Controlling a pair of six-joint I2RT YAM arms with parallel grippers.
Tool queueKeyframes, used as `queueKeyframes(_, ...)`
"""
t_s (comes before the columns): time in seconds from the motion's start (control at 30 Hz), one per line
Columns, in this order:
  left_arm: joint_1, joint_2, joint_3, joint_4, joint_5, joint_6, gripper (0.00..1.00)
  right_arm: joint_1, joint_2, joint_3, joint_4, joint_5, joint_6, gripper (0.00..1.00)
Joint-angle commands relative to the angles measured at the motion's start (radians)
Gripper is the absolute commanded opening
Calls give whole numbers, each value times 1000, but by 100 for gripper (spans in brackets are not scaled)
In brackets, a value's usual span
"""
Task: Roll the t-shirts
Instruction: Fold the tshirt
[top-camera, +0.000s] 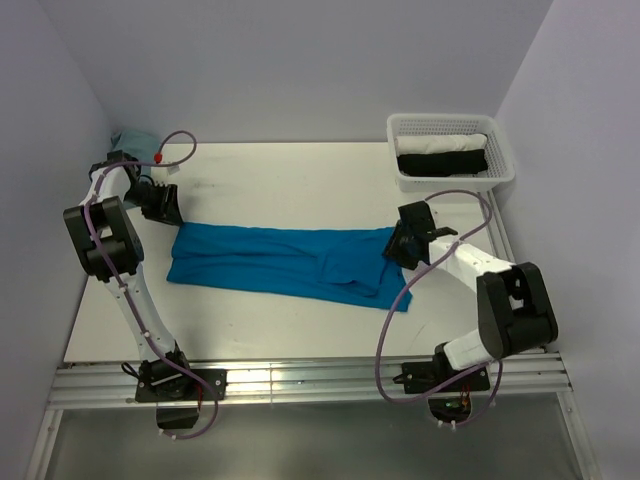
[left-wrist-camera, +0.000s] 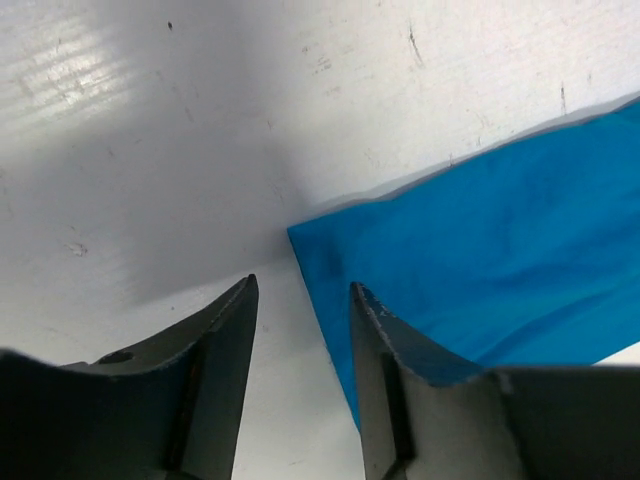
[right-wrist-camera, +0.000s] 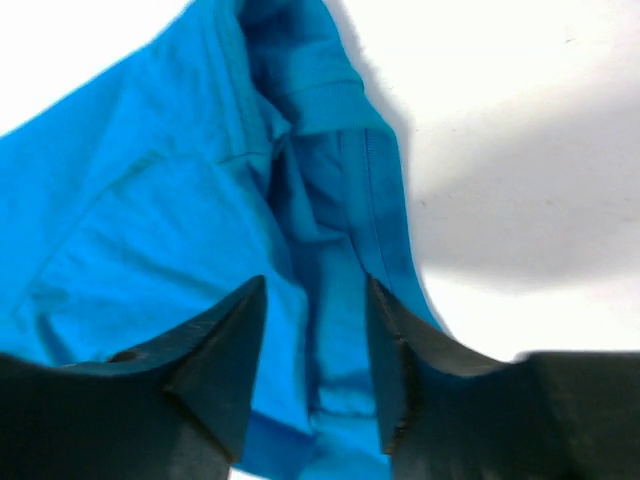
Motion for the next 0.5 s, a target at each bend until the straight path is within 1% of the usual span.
queueKeyframes(0.0, -5, -59, 10, 29, 41, -8, 48, -9, -95, 57, -63, 68, -7, 54)
queueKeyframes(0.03, -3, -78, 8, 31, 44, -16, 52, -9, -122, 55, -90, 73, -8, 56)
queueKeyframes(0.07, 1, -86, 10, 31, 50, -15, 52, -8, -136, 54, -101, 77, -13, 58)
queueKeyframes(0.2, 17, -115, 28, 19, 73, -35, 54, -8, -179, 15, -123, 67, -44, 72)
queueKeyframes(0.27, 23, -129, 36, 4, 80, -41, 55, -9, -159, 6, -132, 45, -67, 73)
queueKeyframes(0.4, 28, -177, 8, -15, 112, -18, 55, -8, -135, -15, -87, 18, -97, 80)
queueKeyframes(0.47, 32, -206, -4, -16, 144, -10, 55, -8, -72, 9, -98, 21, -107, 80)
